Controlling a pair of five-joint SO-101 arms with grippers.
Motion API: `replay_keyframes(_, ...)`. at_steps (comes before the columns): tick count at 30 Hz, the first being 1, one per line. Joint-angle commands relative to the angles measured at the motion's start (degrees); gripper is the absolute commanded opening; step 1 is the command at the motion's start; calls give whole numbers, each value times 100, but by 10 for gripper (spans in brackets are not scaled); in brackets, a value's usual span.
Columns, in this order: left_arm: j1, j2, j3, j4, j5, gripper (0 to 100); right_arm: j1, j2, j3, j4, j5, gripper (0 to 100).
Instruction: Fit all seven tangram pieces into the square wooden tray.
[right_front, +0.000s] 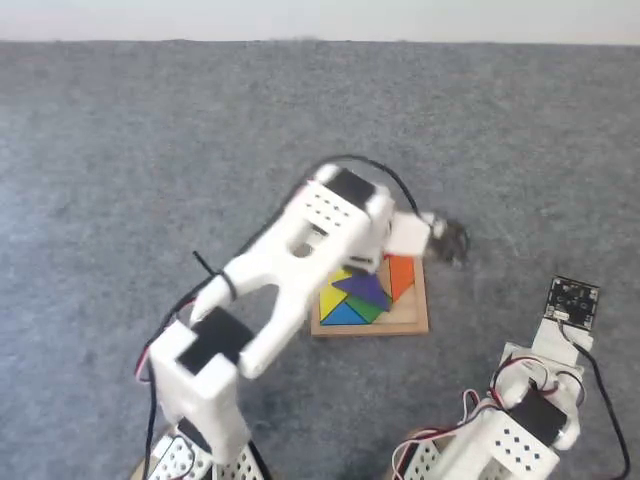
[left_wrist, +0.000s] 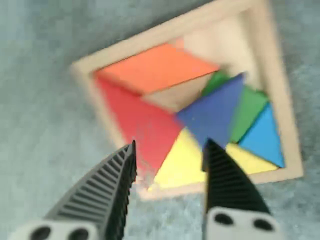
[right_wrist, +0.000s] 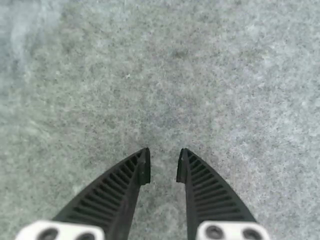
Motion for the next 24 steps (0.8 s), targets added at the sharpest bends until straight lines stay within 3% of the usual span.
replay_keyframes(1, -554, -1064, -286, 255, 1125, 152, -57, -110, 105, 57, 62, 114)
replay_keyframes(6, -1081, -1925, 400, -79, 3648, 112, -57, -110, 105, 57, 62, 114)
replay_keyframes(9, -1231, -2110, 1701, -1292, 5213, 113, -57, -110, 105, 57, 62, 114)
replay_keyframes(11, -1204, -2031, 2730, -2391, 5802, 115, -48, -110, 105, 57, 62, 114)
replay_keyframes(13, -1046, -1943, 3565, -3464, 5943, 148, -31, -110, 105, 57, 62, 114)
replay_keyframes(15, -844, -1864, 3960, -3859, 5837, 210, -31, -110, 105, 57, 62, 114)
replay_keyframes(19, -220, -1908, 4207, -3508, 5451, 257, -31, -110, 105, 57, 62, 114)
replay_keyframes(24, -264, -1864, 4268, -3455, 5371, 258, -31, -110, 105, 57, 62, 114)
